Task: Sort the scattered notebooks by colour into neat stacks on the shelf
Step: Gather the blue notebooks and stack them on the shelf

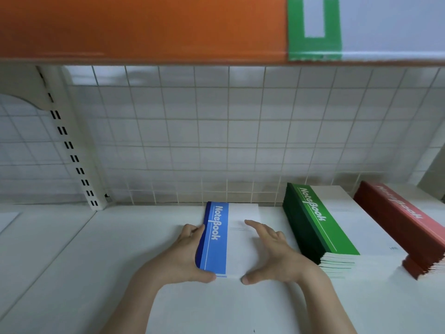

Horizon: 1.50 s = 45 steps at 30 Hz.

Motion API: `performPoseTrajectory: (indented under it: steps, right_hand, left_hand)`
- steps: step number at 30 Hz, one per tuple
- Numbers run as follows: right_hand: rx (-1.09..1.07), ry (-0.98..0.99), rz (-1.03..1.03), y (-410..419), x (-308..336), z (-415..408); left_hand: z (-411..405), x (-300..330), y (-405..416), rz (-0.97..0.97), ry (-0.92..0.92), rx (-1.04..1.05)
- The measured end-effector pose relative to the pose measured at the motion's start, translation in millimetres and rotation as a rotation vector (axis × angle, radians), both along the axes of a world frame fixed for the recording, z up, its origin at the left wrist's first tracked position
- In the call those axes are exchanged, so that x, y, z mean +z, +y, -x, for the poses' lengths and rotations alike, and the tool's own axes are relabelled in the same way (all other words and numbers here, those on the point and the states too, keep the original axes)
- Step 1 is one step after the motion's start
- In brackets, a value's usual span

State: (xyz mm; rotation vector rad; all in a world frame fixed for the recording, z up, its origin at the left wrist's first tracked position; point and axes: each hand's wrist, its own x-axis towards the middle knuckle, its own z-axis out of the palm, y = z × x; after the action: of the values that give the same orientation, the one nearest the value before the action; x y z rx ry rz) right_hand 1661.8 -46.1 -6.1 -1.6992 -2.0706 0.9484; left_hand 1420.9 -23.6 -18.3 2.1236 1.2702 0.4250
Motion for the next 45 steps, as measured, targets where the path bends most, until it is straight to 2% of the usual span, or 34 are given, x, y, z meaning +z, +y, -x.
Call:
performPoseTrajectory:
  steps: [6, 12, 23, 26, 28, 32, 35, 40, 45]
  right_hand:
    - [-0.005, 0.03, -0.064, 2.2, -2.4, -2.6]
    - [0.0, 0.005, -0.018, 1.7, -2.4, -2.5]
    - [-0.056, 0.027, -0.022, 4.8, -5.4, -0.8]
    - [-0.105, 0.05, -0.049, 6.1, -8.0, 2.0]
    - [-0.16, 0.074, -0.099, 6.6, -8.4, 3.7]
    - [-0.258, -0.106, -0.449, 8.9, -10.4, 12.1]
    - [-0.284, -0.178, -0.606, 8.9, -7.8, 25.8]
    - [-0.183, -0.334, -0.602, 11.4, -1.1, 52.7]
    - [-0.085, -0.346, -0.546, 18.1, 12.1, 83.7]
  left_hand:
    - [-1.9, -1.3, -1.4, -0.113, 0.061, 0.016]
    - [-0.7, -2.3, -1.7, -0.149, 0.12, 0.034]
    - [5.6, -2.7, 0.8, -0.036, 0.055, 0.041]
    - [5.5, -2.0, 2.9, -0.007, -0.047, 0.083]
    - [5.9, -2.2, 4.6, -0.068, -0.068, 0.127]
    - [7.3, -7.9, 13.0, -0.354, 0.029, 0.301]
    - [5.5, -6.5, 13.7, -0.402, 0.011, 0.389]
    - [7.2, -3.7, 17.7, -0.397, 0.103, 0.482]
    - [21.1, 11.4, 21.7, -0.396, 0.237, 0.434]
